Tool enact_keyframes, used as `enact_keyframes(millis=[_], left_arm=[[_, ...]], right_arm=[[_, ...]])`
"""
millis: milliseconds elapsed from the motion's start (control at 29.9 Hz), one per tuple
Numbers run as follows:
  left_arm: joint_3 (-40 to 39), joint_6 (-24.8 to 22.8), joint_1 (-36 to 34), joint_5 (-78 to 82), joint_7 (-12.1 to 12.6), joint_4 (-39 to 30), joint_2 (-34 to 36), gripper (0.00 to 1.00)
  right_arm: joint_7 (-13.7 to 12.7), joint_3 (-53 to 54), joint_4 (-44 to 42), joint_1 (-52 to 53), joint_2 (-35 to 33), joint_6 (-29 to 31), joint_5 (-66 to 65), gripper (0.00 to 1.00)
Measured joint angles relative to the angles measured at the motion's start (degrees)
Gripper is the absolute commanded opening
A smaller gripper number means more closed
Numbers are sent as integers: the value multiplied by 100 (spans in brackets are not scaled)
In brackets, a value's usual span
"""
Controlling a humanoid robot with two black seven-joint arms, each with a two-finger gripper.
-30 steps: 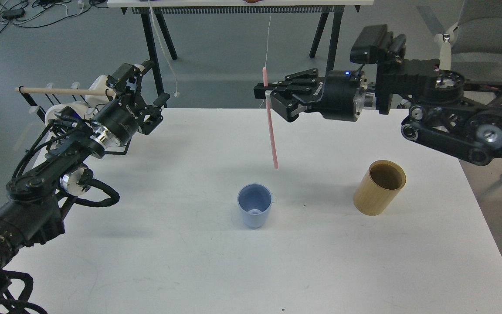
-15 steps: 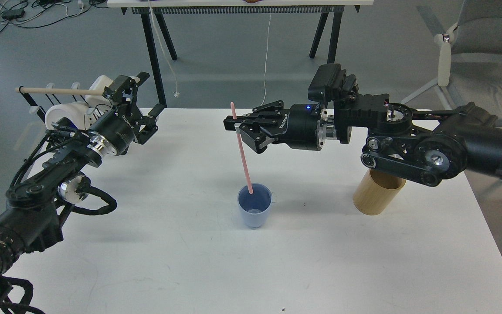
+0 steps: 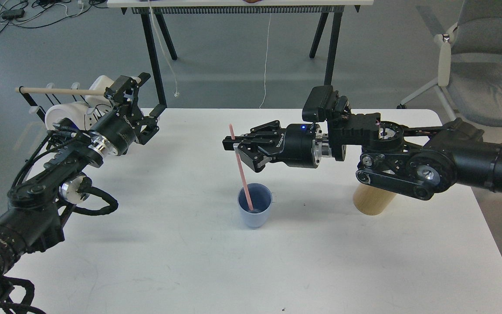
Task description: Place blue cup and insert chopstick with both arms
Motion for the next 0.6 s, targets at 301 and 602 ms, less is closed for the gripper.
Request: enact_keyframes(millis=[301, 602], left_arm=[[0, 0, 4, 0, 0, 0, -2, 95], [0, 0, 3, 0, 0, 0, -22, 95]], right_arm=[[0, -150, 0, 0, -6, 0, -2, 27], [0, -139, 23, 48, -27, 3, 29, 90]])
